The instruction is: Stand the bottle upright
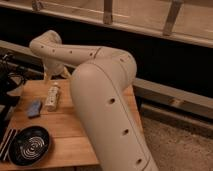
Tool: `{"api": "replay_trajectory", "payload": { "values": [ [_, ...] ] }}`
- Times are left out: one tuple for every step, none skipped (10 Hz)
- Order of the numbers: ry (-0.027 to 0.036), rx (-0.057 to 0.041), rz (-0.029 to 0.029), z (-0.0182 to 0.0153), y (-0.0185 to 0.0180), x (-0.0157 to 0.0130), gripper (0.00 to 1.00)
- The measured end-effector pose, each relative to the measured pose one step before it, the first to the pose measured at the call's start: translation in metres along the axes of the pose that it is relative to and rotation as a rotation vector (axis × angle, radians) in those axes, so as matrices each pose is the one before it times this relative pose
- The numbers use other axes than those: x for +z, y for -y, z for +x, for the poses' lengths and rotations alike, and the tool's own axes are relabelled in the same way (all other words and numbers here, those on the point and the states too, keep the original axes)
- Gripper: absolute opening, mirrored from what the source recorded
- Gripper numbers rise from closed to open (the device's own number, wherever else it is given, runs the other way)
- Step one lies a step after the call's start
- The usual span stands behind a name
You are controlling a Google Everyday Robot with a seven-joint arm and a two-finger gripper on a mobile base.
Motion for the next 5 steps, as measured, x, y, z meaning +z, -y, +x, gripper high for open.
{"api": "replay_trajectory", "payload": {
  "values": [
    [0.00396,-0.0017,-0.00654,-0.01379,-0.00347,0.00981,0.8],
    [0.00249,0.00448,-0.00847,-0.00729,0.0019,0.00729,0.8],
    [0.01661,0.00884,-0.0247,-0.00404,0.00254,0.00215,0.8],
    [0.03658,0.01196,-0.04191,-0.00354,0.00675,-0.00045,0.8],
    [0.04485,0.00563,-0.03149,-0.00485,0.00746,-0.00161,0.8]
  ]
}}
